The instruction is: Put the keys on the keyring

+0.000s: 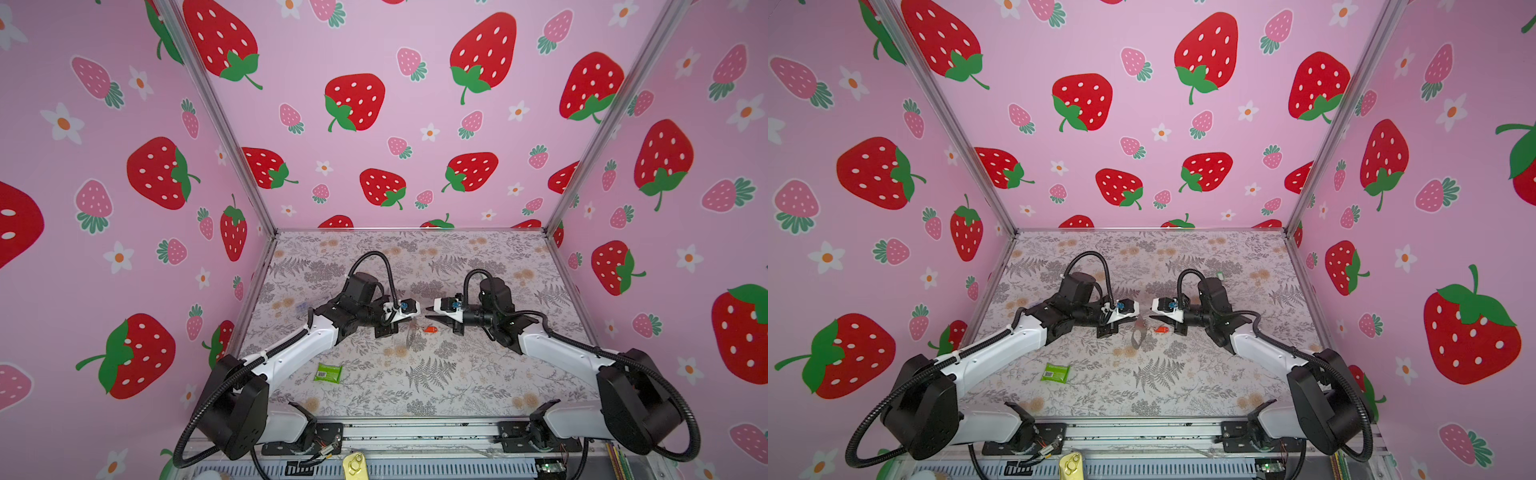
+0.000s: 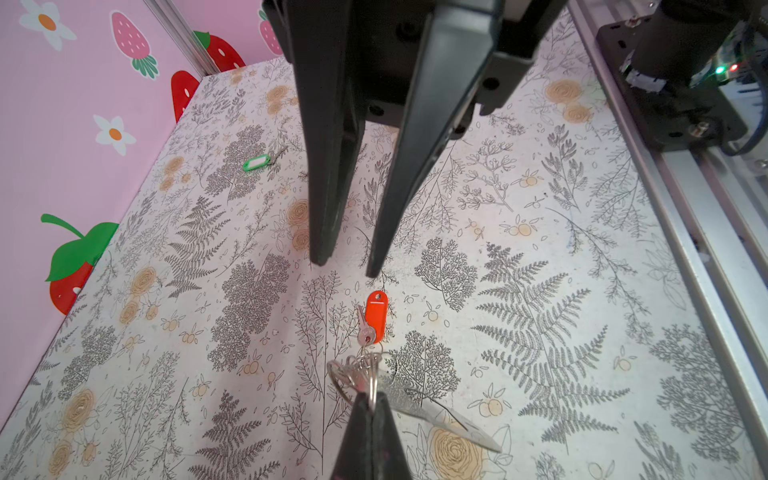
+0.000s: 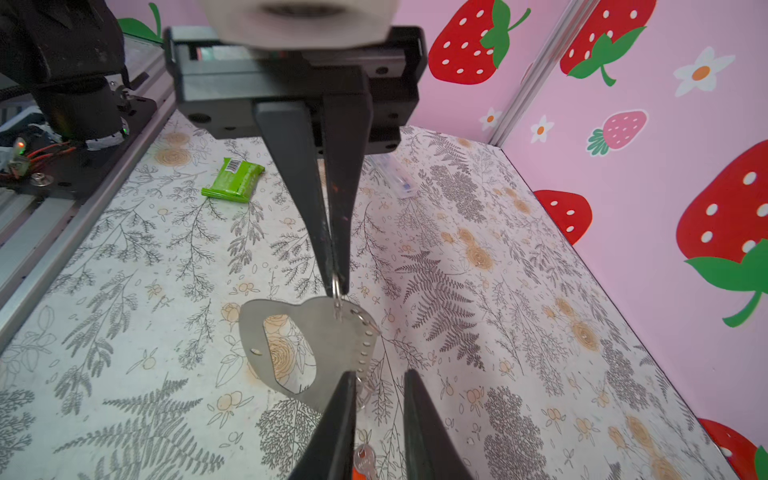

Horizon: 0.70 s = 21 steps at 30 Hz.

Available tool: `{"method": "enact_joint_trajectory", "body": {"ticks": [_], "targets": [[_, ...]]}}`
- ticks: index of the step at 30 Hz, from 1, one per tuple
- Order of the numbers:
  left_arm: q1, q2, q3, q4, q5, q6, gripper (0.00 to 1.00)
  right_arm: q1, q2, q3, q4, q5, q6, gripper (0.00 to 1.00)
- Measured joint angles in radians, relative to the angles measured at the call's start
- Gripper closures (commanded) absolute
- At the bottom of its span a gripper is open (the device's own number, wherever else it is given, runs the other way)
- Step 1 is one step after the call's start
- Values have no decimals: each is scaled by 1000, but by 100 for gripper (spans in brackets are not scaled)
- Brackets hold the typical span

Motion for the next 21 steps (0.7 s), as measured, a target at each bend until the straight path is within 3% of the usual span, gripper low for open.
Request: {"method": "enact_joint_trajectory", "body": {"ticks": [8,21], "targets": [[-23,3,29,-46,-45,12,100,56,62,29,12,0,28,79],[-48,5,51,-72,-105,10,100,63,71,29,54,0,61,88]]}}
